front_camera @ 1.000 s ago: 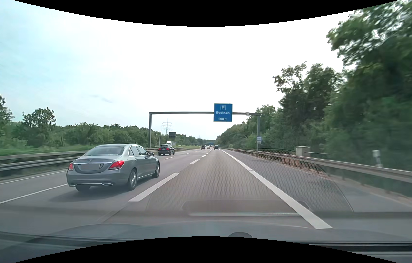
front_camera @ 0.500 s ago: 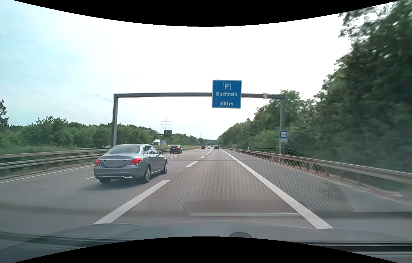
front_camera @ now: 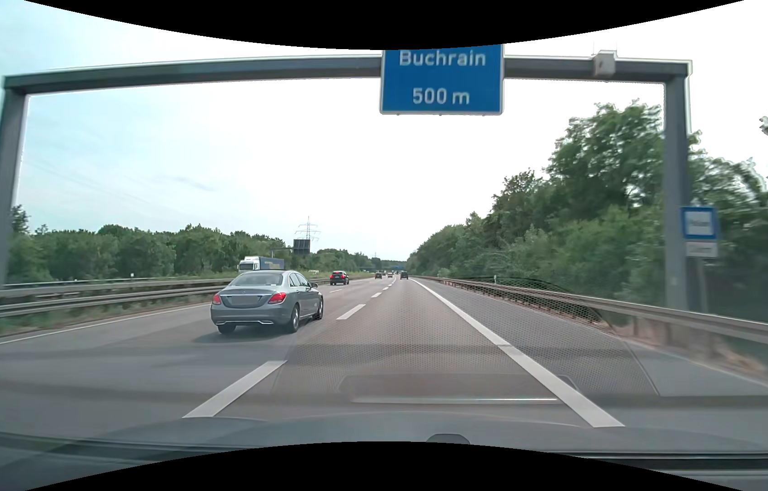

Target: Follow the waypoints while adhering to traffic rules and regulations

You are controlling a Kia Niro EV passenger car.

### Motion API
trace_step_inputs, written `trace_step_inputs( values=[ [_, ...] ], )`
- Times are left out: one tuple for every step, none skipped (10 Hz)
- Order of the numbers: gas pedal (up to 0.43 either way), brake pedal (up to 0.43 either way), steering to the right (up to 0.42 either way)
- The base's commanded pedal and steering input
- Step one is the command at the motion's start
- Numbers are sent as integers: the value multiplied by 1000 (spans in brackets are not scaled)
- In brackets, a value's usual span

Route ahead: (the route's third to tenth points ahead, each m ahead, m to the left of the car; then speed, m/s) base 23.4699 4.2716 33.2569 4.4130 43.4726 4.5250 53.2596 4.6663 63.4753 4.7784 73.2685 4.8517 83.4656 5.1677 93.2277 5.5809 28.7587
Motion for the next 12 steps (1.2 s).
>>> trace_step_inputs(
  values=[
    [98, 0, -6],
    [98, 0, -6],
    [98, 0, -6],
    [98, 0, -6],
    [98, 0, -6],
    [98, 0, -6],
    [98, 0, -6],
    [98, 0, -5],
    [98, 0, -5],
    [98, 0, -5],
    [98, 0, -5],
    [98, 0, -6]
  ],
)
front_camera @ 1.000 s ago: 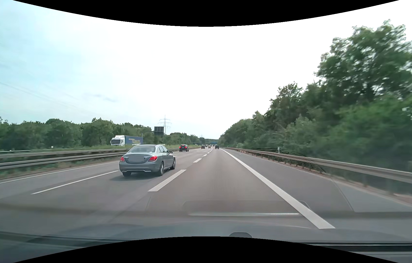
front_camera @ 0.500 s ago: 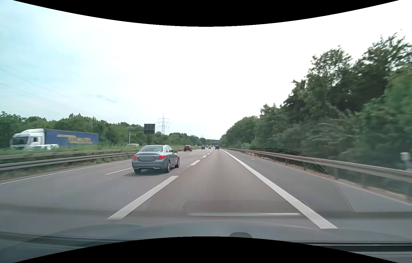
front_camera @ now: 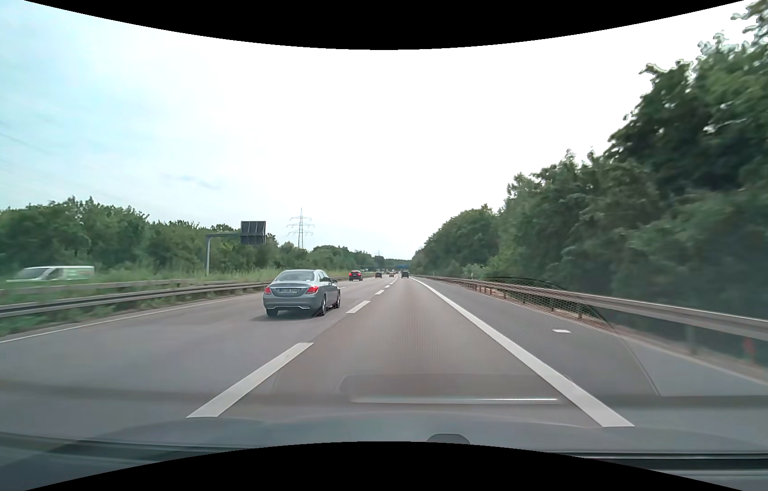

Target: Follow the waypoints while adhering to traffic rules and regulations

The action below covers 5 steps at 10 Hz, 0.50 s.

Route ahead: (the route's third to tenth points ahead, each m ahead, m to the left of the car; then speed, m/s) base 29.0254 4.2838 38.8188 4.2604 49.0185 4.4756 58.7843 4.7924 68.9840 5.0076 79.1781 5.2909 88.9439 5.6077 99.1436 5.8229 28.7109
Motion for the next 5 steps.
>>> trace_step_inputs(
  values=[
    [98, 0, -5],
    [98, 0, -6],
    [98, 0, -5],
    [98, 0, -5],
    [98, 0, -5]
  ],
)
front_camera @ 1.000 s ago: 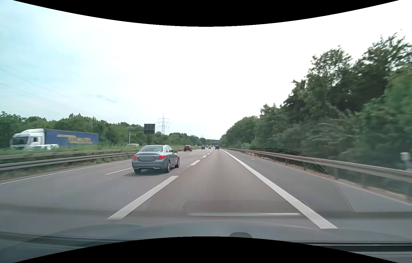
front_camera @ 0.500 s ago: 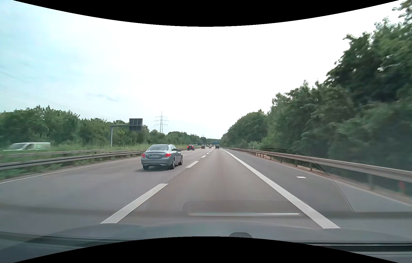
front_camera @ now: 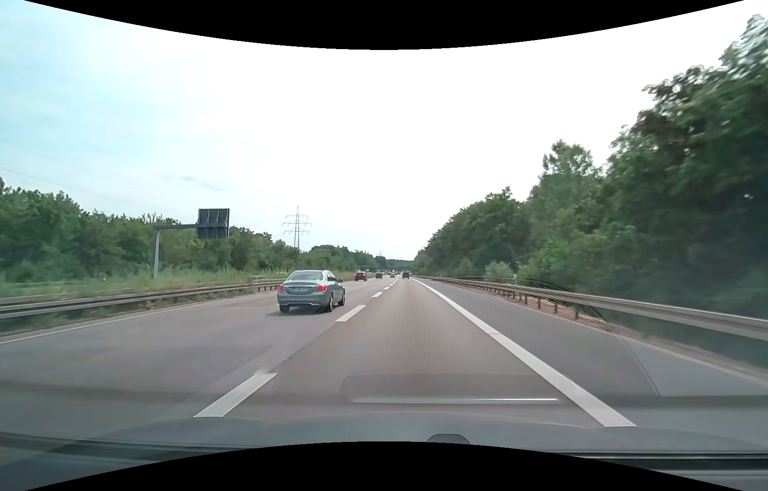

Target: Follow the waypoints while adhering to traffic rules and regulations

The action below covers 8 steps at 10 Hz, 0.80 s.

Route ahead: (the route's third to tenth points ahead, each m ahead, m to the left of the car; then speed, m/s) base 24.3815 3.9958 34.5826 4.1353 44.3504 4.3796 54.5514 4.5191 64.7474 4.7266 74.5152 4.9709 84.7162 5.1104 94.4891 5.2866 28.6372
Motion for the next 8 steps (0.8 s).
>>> trace_step_inputs(
  values=[
    [98, 0, -6],
    [98, 0, -5],
    [98, 0, -6],
    [98, 0, -5],
    [98, 0, -5],
    [98, 0, -5],
    [98, 0, -6],
    [98, 0, -5]
  ],
)
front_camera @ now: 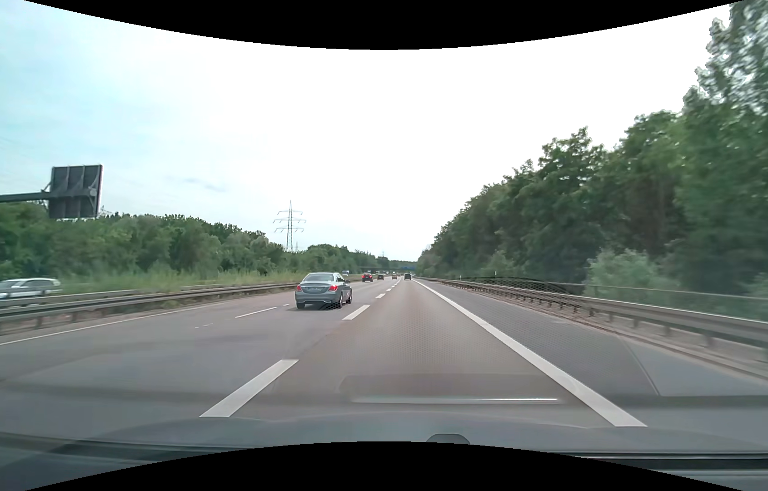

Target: Follow the waypoints while adhering to traffic rules and regulations

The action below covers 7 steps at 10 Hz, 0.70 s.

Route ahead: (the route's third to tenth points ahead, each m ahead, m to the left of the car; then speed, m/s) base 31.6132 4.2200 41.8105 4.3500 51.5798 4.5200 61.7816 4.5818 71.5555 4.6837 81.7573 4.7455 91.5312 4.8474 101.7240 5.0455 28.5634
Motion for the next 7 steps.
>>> trace_step_inputs(
  values=[
    [98, 0, -4],
    [98, 0, -4],
    [98, 0, -4],
    [98, 0, -3],
    [98, 0, -3],
    [98, 0, -3],
    [98, 0, -3]
  ],
)
